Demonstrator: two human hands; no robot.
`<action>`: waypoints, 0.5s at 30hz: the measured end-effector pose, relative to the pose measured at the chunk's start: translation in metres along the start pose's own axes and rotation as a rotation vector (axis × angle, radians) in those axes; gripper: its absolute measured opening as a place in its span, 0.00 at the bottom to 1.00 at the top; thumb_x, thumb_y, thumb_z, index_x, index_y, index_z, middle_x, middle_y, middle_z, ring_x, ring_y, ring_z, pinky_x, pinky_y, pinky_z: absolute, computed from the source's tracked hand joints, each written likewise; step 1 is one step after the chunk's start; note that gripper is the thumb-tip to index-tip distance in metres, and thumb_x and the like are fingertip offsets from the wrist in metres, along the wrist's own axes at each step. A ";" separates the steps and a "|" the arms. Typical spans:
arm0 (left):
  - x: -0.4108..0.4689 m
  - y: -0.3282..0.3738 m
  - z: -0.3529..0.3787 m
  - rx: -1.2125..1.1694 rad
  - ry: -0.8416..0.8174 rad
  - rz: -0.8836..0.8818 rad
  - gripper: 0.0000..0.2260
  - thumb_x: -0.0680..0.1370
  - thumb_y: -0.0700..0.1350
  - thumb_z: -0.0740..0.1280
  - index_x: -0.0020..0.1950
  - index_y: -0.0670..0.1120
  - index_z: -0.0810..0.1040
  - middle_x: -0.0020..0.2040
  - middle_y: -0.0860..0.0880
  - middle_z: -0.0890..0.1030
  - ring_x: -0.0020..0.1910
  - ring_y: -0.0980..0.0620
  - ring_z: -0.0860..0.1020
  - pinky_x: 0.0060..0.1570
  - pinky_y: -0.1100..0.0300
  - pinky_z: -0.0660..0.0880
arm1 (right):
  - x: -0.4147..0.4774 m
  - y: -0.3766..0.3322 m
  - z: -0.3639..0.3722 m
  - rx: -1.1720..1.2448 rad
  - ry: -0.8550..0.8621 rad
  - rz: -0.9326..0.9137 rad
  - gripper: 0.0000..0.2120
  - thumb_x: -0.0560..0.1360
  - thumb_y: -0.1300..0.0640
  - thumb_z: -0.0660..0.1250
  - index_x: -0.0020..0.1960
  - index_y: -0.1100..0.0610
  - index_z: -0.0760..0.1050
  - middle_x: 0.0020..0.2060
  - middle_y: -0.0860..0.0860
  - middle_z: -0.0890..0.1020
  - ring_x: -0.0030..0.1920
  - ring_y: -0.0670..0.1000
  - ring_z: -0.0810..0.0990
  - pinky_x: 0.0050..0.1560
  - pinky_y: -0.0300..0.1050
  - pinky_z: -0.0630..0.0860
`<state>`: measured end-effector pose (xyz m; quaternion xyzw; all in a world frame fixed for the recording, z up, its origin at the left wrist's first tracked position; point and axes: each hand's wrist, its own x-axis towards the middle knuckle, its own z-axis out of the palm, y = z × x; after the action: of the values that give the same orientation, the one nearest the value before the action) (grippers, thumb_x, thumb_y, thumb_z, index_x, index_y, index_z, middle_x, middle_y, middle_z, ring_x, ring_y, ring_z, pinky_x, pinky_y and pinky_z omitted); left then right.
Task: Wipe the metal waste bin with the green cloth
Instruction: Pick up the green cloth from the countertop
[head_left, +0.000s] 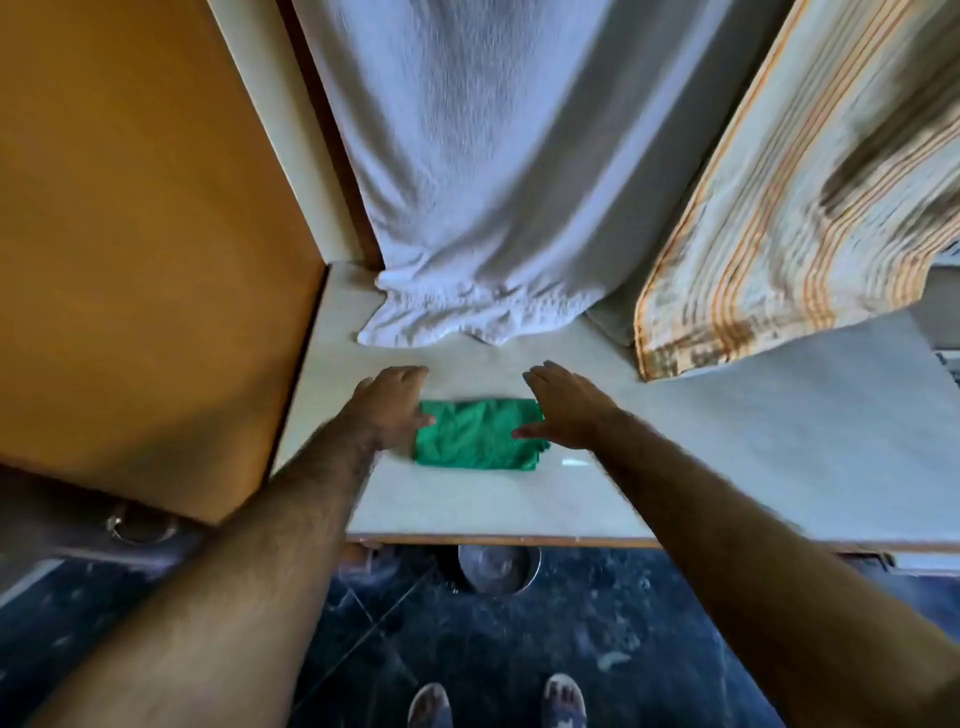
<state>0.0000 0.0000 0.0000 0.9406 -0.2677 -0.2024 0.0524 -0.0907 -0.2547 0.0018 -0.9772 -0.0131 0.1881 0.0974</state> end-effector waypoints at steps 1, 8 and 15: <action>0.003 -0.001 0.009 -0.035 -0.006 -0.014 0.37 0.77 0.55 0.68 0.80 0.44 0.57 0.80 0.44 0.62 0.79 0.45 0.61 0.74 0.46 0.63 | 0.006 -0.001 0.010 0.032 -0.025 0.029 0.44 0.75 0.38 0.68 0.79 0.61 0.56 0.80 0.57 0.60 0.80 0.57 0.55 0.78 0.56 0.59; 0.022 -0.009 0.059 -0.251 0.026 -0.095 0.36 0.78 0.51 0.69 0.81 0.43 0.56 0.80 0.42 0.64 0.77 0.43 0.64 0.76 0.52 0.62 | 0.028 -0.007 0.061 0.234 -0.010 0.190 0.29 0.73 0.62 0.63 0.74 0.61 0.64 0.68 0.58 0.71 0.69 0.61 0.71 0.64 0.61 0.75; 0.037 -0.006 0.072 -0.313 0.085 -0.147 0.28 0.69 0.45 0.78 0.67 0.42 0.75 0.62 0.41 0.80 0.62 0.41 0.77 0.58 0.53 0.74 | 0.044 -0.002 0.072 0.319 0.051 0.278 0.21 0.70 0.64 0.68 0.63 0.60 0.74 0.60 0.61 0.74 0.63 0.63 0.72 0.60 0.54 0.75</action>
<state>0.0020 -0.0131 -0.0797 0.9457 -0.1610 -0.2049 0.1945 -0.0762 -0.2365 -0.0793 -0.9463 0.1543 0.1745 0.2241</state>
